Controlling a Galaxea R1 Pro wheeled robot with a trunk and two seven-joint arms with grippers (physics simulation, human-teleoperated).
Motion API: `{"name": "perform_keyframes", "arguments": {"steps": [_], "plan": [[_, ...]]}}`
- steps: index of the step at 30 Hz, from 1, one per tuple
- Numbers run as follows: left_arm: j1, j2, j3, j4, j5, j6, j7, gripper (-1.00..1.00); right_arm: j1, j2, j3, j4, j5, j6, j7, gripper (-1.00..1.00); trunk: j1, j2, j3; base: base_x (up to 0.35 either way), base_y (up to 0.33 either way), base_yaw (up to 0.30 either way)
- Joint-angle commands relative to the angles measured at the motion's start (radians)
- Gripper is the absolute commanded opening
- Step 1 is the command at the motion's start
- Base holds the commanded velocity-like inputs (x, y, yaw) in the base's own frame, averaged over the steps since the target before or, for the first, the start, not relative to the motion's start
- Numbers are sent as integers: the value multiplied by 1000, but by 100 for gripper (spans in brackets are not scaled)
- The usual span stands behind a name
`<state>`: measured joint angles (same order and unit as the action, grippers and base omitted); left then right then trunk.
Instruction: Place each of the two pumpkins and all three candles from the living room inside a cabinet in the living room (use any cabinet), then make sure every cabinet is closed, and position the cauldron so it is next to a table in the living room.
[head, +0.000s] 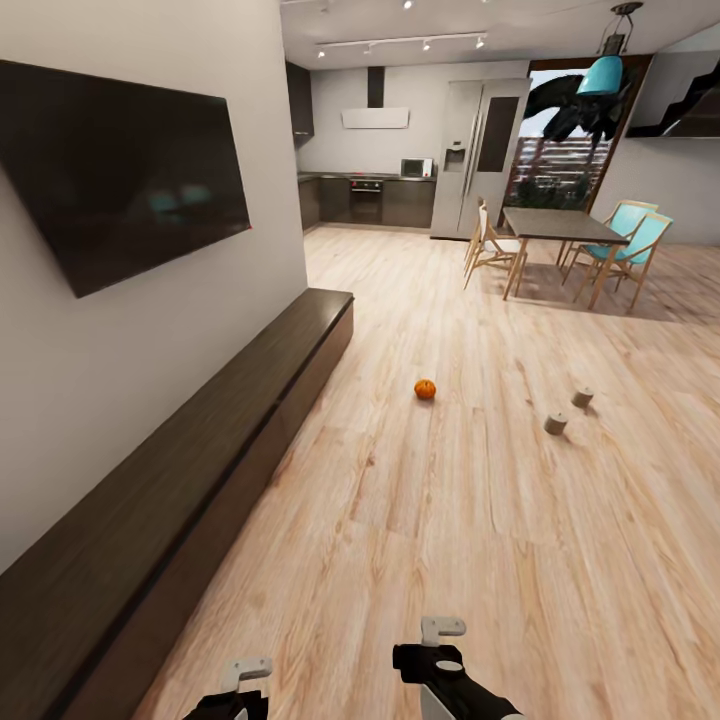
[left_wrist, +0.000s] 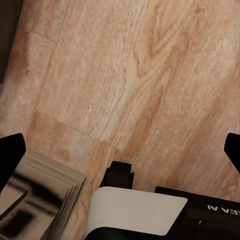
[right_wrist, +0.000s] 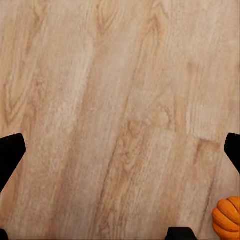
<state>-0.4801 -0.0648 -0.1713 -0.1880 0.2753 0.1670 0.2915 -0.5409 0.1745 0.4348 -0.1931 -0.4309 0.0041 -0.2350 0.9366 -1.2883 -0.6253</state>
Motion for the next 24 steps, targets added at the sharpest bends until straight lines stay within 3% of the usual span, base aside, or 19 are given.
{"name": "perform_keyframes", "arguments": {"steps": [1,24], "plan": [[0,0,-8,-2,8,6,6,100,-1,0,9,0,-8,0,-6,100,0,0,-1,83,0,0],[0,0,-8,-2,8,5,6,100,-1,0,9,0,-8,1,-6,100,0,0,-1,102,0,0]]}}
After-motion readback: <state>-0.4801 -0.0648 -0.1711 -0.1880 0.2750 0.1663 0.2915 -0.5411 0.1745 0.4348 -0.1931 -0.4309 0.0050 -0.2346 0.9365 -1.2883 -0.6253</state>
